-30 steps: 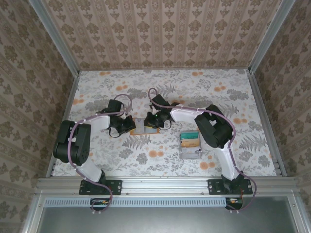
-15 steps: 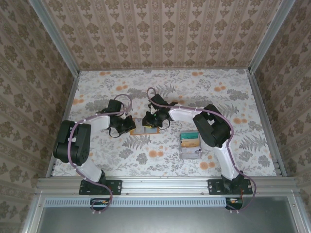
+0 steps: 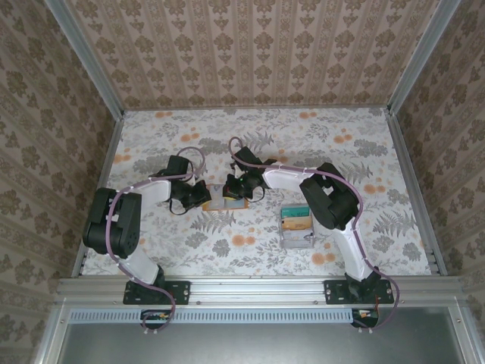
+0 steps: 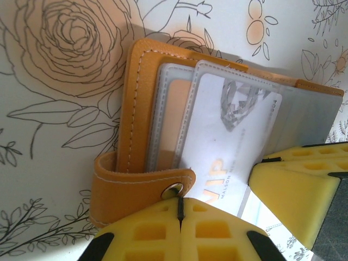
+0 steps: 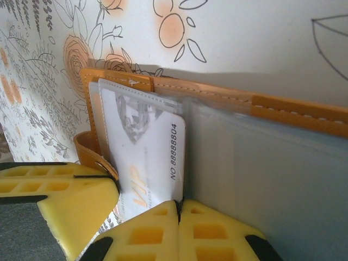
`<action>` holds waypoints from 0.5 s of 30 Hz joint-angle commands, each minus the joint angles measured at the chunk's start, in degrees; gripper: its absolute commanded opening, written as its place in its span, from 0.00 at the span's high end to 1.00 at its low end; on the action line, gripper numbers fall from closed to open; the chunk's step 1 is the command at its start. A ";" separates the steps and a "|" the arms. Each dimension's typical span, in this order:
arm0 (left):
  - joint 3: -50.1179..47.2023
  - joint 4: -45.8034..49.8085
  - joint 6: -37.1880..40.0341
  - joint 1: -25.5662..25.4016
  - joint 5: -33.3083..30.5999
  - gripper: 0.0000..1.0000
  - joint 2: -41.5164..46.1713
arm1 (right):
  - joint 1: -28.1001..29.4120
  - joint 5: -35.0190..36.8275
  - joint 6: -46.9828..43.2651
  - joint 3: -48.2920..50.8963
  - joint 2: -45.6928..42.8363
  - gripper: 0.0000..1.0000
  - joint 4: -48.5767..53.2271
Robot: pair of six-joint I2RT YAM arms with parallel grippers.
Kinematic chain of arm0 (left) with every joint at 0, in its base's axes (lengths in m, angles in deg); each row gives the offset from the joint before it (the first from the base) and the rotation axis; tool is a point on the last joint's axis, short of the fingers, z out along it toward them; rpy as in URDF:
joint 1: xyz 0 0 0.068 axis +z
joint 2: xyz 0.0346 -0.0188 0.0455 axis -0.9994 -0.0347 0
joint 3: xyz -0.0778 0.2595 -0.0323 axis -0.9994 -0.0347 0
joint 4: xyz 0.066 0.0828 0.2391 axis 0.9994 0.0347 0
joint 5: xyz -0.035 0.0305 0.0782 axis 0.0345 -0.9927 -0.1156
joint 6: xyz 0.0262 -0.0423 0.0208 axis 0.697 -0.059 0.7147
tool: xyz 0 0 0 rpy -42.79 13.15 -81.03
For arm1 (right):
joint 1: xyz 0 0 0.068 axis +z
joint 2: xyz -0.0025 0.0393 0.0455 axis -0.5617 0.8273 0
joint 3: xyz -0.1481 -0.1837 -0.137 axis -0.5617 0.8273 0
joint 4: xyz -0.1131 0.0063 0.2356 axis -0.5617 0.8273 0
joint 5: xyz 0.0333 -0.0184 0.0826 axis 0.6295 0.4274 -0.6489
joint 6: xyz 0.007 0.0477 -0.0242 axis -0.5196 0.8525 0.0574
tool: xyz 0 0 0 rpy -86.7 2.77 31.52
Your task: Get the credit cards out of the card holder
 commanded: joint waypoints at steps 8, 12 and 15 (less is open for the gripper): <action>-0.57 3.82 -0.46 1.27 -3.06 1.00 -0.03 | -0.77 1.84 -0.13 3.00 -1.91 1.00 0.83; -0.75 3.63 -0.55 1.35 -2.99 1.00 0.15 | -1.32 2.59 -0.44 4.35 -3.38 1.00 0.88; -0.66 3.73 -0.71 1.36 -2.92 1.00 0.55 | -1.41 2.68 -0.57 4.79 -3.78 1.00 0.77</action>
